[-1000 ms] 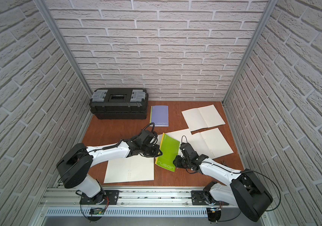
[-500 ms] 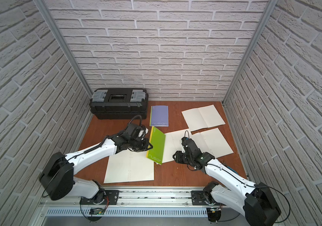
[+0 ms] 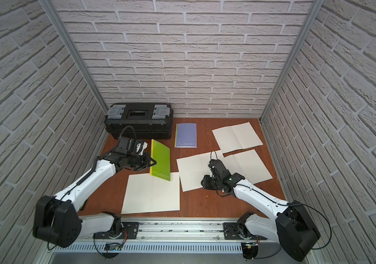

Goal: Close the notebook
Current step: Pick up the notebook at the notebook, then place the notebook at the center of the board.

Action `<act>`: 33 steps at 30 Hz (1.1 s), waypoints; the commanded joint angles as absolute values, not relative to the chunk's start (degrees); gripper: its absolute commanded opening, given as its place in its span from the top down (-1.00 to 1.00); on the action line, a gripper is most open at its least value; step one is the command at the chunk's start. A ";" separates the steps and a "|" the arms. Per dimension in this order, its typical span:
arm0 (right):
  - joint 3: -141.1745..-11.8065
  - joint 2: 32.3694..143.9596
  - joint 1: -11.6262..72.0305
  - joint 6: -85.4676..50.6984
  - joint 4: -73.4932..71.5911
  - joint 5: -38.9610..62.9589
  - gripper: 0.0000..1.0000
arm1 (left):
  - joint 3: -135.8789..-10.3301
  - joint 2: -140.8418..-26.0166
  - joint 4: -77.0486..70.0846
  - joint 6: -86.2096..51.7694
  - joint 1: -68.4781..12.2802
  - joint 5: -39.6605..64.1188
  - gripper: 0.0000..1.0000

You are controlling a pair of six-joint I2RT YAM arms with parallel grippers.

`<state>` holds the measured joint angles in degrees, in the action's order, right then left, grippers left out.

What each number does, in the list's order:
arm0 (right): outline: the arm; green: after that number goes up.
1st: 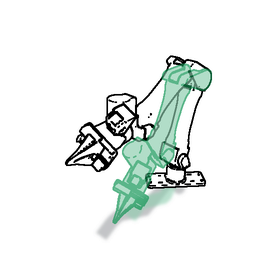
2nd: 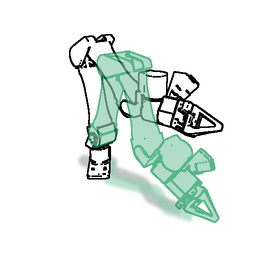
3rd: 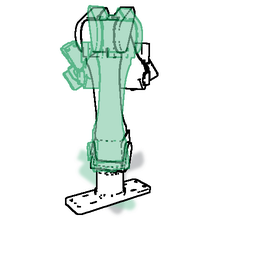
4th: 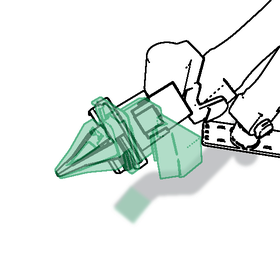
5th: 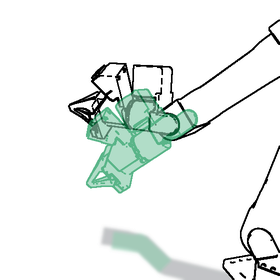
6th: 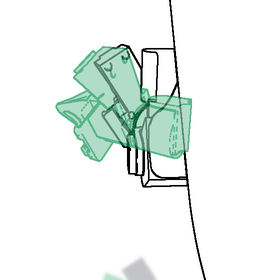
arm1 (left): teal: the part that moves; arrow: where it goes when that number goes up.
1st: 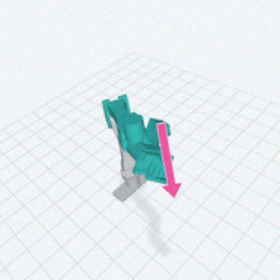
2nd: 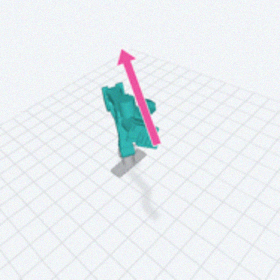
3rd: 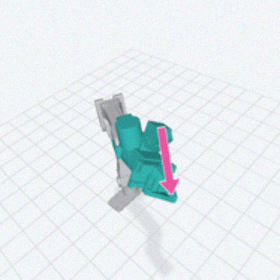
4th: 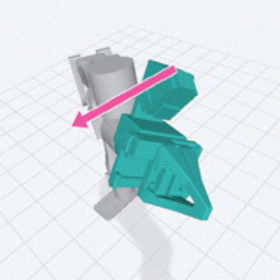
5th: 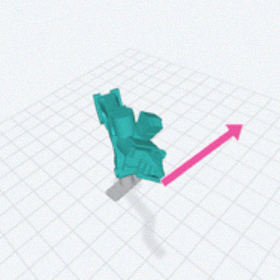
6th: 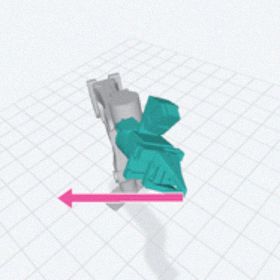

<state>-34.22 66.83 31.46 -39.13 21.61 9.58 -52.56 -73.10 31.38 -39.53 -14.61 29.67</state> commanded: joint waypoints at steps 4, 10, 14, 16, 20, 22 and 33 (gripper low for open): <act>-39.40 69.97 31.90 -37.47 20.01 9.89 0.30 | -57.33 -75.82 35.60 -33.19 -7.74 38.09 1.00; -46.68 76.72 31.82 -34.87 22.36 11.01 0.30 | -61.31 -80.31 41.15 -27.56 -3.81 38.92 1.00; -52.03 82.01 31.64 -33.55 23.27 13.41 0.33 | -62.64 -83.27 43.98 -24.29 -0.08 38.86 1.00; -54.45 84.15 31.47 -32.84 23.67 14.30 0.33 | -62.84 -84.30 44.79 -23.40 1.73 38.40 1.00; -59.94 88.76 30.53 -30.50 25.59 15.86 0.33 | -63.42 -86.11 44.89 -22.25 5.84 38.65 1.00; -62.31 90.91 29.83 -29.51 26.47 16.82 0.34 | -64.25 -87.67 45.35 -21.17 7.63 38.67 1.00; -68.99 97.67 26.84 -26.87 28.81 21.70 0.36 | -70.37 -96.16 50.20 -15.48 15.54 37.68 1.00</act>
<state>-67.11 97.34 27.42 -28.73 27.27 19.64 -68.60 -94.87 47.20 -19.05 13.43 37.23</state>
